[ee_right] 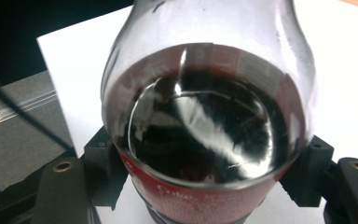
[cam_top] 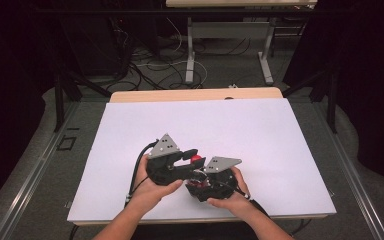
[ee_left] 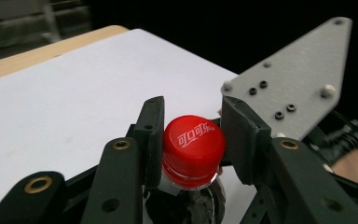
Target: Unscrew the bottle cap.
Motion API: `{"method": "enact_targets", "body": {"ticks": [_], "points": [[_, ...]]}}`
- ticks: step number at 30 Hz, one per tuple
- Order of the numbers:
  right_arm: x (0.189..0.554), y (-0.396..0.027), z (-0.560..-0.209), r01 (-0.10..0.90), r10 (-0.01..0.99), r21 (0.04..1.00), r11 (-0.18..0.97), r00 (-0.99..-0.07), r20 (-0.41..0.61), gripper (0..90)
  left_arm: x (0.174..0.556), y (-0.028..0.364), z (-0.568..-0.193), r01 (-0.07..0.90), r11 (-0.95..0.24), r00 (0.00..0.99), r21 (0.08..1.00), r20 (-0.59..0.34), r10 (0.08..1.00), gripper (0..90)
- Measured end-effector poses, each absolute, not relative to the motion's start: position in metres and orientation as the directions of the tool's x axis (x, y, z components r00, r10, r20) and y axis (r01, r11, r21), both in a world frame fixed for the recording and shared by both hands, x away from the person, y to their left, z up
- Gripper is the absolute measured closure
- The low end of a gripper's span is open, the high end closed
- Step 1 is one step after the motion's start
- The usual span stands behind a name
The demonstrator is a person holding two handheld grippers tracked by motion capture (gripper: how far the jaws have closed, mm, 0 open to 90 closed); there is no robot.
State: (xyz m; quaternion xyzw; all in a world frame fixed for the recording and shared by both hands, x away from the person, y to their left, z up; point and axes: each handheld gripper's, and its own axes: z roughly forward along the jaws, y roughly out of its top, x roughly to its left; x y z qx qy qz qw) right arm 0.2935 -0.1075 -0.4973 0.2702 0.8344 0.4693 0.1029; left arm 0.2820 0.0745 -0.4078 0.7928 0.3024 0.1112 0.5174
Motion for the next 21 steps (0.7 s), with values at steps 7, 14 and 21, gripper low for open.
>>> {"method": "enact_targets", "body": {"ticks": [7,14,21], "points": [[0.293,-0.108,-0.498,0.355,0.583,0.844,0.403,-0.810,0.062,28.4,0.275,0.064,-0.408,0.384,-0.256,0.729,0.887,-0.121,0.674,61.4],[0.295,-0.109,-0.500,0.356,0.588,0.841,0.407,-0.807,0.058,28.4,0.280,0.068,-0.409,0.384,-0.253,0.745,0.888,-0.136,0.653,56.8],[0.297,-0.112,-0.499,0.370,0.580,0.842,0.393,-0.810,0.085,28.4,0.286,0.089,-0.398,0.339,-0.253,0.800,0.906,-0.136,0.584,42.9]]}}
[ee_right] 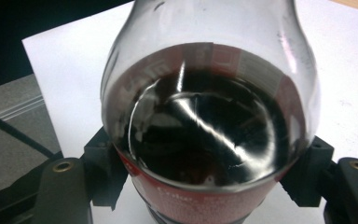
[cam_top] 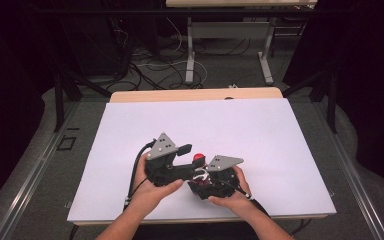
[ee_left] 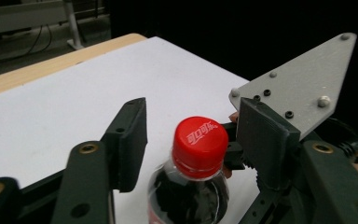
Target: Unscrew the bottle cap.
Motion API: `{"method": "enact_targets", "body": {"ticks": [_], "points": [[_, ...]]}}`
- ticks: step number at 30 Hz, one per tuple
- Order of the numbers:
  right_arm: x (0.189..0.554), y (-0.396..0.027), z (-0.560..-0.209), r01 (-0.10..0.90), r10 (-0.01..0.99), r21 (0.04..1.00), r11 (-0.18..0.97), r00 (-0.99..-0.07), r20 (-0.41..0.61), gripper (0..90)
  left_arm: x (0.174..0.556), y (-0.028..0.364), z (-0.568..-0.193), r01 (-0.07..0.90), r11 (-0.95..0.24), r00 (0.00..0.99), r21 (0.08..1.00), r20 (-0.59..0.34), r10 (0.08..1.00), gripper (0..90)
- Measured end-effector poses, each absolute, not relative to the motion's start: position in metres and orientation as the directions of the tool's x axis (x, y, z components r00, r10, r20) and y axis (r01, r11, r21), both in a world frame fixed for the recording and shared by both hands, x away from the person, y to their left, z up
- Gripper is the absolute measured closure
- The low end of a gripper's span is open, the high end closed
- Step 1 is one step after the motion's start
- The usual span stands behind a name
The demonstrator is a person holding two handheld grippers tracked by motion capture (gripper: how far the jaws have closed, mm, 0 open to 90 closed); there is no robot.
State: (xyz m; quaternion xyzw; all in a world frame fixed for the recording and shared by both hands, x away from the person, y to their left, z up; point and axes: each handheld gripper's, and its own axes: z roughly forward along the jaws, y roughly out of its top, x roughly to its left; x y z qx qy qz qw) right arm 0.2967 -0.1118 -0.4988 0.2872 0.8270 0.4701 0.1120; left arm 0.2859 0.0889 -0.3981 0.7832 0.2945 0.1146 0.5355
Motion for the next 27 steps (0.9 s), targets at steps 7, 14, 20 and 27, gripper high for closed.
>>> {"method": "enact_targets", "body": {"ticks": [7,14,20,27], "points": [[0.296,-0.112,-0.498,0.337,0.524,0.845,0.415,-0.848,0.081,28.4,0.301,0.106,-0.396,0.315,-0.300,0.899,0.900,-0.182,0.398,39.8],[0.293,-0.107,-0.499,0.325,0.488,0.836,0.441,-0.869,0.080,28.4,0.307,0.105,-0.409,0.297,-0.360,0.921,0.885,-0.165,0.353,45.7],[0.292,-0.106,-0.499,0.314,0.477,0.838,0.445,-0.876,0.075,28.4,0.310,0.103,-0.413,0.289,-0.364,0.927,0.886,-0.163,0.338,47.1],[0.290,-0.105,-0.500,0.308,0.469,0.840,0.447,-0.880,0.073,28.4,0.306,0.095,-0.415,0.267,-0.371,0.938,0.889,-0.153,0.310,58.3]]}}
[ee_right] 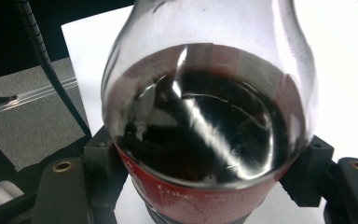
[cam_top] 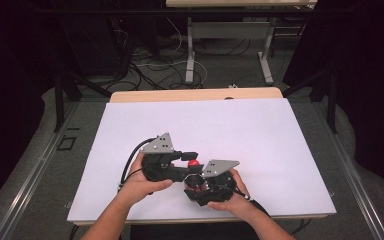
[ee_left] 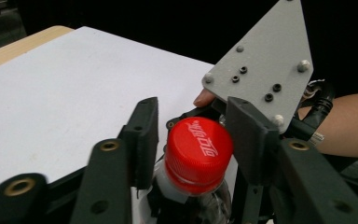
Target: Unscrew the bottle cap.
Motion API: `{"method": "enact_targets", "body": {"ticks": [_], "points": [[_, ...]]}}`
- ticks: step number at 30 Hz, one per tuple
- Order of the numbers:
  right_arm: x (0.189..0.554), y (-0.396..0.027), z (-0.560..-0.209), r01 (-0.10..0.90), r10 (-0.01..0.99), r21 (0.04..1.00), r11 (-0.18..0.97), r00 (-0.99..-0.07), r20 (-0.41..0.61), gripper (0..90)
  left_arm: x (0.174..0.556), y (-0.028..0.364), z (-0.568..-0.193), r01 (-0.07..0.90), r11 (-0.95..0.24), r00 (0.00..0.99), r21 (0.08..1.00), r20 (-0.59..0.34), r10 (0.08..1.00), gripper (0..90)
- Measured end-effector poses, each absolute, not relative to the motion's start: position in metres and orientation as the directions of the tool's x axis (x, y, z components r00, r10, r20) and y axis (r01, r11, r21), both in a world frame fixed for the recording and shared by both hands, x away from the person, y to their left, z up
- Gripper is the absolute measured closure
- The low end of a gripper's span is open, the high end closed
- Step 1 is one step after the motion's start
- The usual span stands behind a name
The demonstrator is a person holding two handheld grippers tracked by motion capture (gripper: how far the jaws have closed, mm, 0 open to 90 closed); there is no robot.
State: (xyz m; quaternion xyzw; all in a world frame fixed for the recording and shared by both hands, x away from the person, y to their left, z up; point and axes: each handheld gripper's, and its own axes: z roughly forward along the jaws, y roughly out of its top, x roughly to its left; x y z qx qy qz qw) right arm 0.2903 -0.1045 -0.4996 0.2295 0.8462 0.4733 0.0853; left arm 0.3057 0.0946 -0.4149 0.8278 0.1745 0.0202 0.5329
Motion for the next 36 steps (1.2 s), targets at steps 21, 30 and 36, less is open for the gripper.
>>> {"method": "enact_targets", "body": {"ticks": [21,30,36], "points": [[0.292,-0.105,-0.500,0.347,0.561,0.837,0.424,-0.825,0.057,28.5,0.274,0.064,-0.413,0.408,-0.239,0.700,0.881,-0.133,0.701,61.4],[0.292,-0.106,-0.500,0.347,0.552,0.839,0.419,-0.831,0.068,28.5,0.281,0.076,-0.406,0.417,-0.211,0.754,0.884,-0.208,0.623,49.5],[0.294,-0.109,-0.499,0.351,0.535,0.840,0.414,-0.840,0.087,28.4,0.288,0.094,-0.395,0.344,-0.259,0.844,0.902,-0.176,0.507,41.4]]}}
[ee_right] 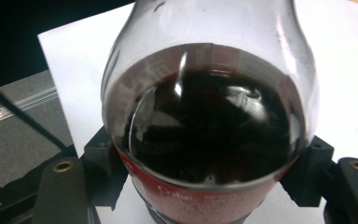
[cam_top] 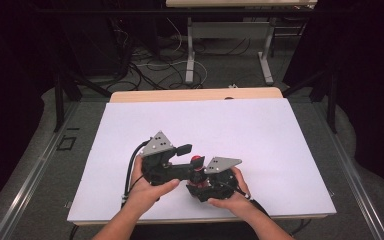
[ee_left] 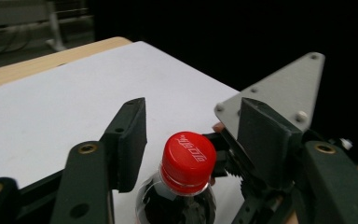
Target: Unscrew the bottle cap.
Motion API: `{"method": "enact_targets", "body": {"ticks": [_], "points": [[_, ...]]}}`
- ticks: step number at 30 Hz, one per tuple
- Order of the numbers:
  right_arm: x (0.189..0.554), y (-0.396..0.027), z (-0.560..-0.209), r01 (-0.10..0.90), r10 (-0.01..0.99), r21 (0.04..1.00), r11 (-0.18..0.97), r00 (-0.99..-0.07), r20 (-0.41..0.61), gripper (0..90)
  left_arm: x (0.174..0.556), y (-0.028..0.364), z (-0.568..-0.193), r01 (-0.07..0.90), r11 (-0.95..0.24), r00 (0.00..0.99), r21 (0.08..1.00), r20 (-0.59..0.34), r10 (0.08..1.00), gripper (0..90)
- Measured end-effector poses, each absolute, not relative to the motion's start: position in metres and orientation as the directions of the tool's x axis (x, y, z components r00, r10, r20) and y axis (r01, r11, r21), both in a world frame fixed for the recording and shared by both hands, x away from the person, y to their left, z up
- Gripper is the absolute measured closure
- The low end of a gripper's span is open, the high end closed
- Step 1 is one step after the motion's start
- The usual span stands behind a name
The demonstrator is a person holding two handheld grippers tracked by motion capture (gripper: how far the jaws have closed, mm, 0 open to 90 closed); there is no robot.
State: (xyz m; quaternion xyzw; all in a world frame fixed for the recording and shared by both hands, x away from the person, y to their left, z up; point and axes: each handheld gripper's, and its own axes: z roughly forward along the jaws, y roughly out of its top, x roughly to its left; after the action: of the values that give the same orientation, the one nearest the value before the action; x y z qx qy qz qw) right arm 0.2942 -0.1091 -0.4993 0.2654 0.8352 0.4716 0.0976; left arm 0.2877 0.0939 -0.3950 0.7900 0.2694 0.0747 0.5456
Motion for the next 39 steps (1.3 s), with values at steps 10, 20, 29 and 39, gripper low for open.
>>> {"method": "enact_targets", "body": {"ticks": [10,20,29,39], "points": [[0.290,-0.105,-0.499,0.315,0.481,0.845,0.433,-0.873,0.079,28.4,0.303,0.106,-0.403,0.303,-0.340,0.920,0.890,-0.179,0.350,43.1],[0.289,-0.105,-0.498,0.299,0.462,0.846,0.441,-0.884,0.072,28.4,0.308,0.105,-0.410,0.300,-0.355,0.937,0.885,-0.206,0.281,54.8],[0.288,-0.104,-0.498,0.297,0.451,0.841,0.453,-0.890,0.072,28.4,0.305,0.100,-0.409,0.299,-0.372,0.936,0.879,-0.194,0.293,61.2],[0.291,-0.106,-0.500,0.344,0.531,0.836,0.428,-0.844,0.076,28.5,0.286,0.078,-0.404,0.358,-0.355,0.832,0.864,-0.122,0.542,61.5]]}}
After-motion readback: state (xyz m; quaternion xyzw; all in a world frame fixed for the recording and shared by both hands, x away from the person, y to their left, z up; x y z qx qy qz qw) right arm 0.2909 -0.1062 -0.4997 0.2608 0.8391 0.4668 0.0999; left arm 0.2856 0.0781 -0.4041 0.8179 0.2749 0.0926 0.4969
